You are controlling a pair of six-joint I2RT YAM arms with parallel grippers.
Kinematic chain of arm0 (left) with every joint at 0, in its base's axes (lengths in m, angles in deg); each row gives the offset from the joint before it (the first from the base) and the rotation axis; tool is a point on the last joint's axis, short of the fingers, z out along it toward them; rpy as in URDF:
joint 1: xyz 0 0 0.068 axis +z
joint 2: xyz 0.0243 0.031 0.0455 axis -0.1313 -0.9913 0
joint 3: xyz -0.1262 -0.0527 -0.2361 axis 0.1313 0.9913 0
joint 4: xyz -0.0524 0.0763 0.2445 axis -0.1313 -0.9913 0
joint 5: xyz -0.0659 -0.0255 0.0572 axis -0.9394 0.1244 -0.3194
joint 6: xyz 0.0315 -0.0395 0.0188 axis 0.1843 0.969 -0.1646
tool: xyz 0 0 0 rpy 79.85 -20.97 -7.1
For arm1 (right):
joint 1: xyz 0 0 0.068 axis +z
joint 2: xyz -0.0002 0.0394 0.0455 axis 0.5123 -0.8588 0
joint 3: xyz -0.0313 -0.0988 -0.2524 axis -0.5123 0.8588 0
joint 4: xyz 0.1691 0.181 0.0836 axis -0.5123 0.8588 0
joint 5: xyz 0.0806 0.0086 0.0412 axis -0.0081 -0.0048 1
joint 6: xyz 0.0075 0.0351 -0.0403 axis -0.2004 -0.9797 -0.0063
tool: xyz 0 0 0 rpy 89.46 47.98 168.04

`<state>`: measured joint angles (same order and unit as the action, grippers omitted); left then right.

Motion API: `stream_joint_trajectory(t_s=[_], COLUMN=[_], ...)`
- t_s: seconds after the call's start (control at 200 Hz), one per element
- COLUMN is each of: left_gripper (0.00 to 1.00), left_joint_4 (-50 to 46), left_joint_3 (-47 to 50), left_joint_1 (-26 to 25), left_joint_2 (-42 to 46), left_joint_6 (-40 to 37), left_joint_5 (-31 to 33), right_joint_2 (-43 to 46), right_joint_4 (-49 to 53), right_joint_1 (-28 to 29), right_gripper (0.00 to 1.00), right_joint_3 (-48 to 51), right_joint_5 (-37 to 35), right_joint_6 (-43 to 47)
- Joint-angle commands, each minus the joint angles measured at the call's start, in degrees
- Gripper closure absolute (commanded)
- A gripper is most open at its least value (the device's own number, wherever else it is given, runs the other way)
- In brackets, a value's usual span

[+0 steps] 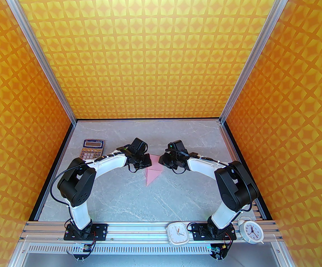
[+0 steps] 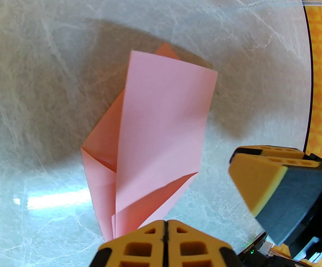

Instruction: Fold a paper plane with a square sheet of paper (fold left side to right side)

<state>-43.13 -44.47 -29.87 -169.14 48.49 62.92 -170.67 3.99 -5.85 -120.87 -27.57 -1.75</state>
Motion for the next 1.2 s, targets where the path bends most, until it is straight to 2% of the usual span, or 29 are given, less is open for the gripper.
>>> stream_joint_trajectory(t_s=[0.0, 0.1, 0.32, 0.43, 0.67, 0.94, 1.195], left_gripper=[0.93, 0.93, 0.96, 0.96, 0.96, 0.95, 0.96], left_joint_4=[-3.32, -3.86, -7.22, -7.69, -6.82, -2.48, 0.36], left_joint_3=[-2.52, -4.02, -6.47, -5.67, -3.14, 0.32, 2.55], left_joint_1=[-1.98, -2.72, -2.42, -1.50, 0.98, 0.93, 0.93], left_joint_2=[1.58, 0.28, -4.55, -5.44, -7.39, -8.54, -8.45], left_joint_6=[-3.44, -5.97, -10.84, -12.96, -16.16, -14.26, -11.67], left_joint_5=[1.24, -0.67, -1.64, -1.54, -0.60, -0.50, -0.61], right_joint_2=[-1.76, -4.04, -5.05, -4.44, -2.35, 2.54, 3.10], right_joint_4=[-3.30, -4.50, -4.16, -3.63, -2.10, 0.39, -4.56], right_joint_1=[-0.01, -0.01, -0.01, -0.01, -0.01, 0.01, 1.28], right_gripper=[0.80, 0.86, 0.87, 0.80, 0.73, 0.68, 0.63], right_joint_3=[0.80, 0.42, -0.36, -0.27, 0.04, 2.46, 7.65], right_joint_5=[3.20, 4.82, 4.67, 4.26, 3.66, 1.38, 2.39], right_joint_6=[-1.67, -2.24, -1.89, -1.77, -1.45, -1.39, -6.06])
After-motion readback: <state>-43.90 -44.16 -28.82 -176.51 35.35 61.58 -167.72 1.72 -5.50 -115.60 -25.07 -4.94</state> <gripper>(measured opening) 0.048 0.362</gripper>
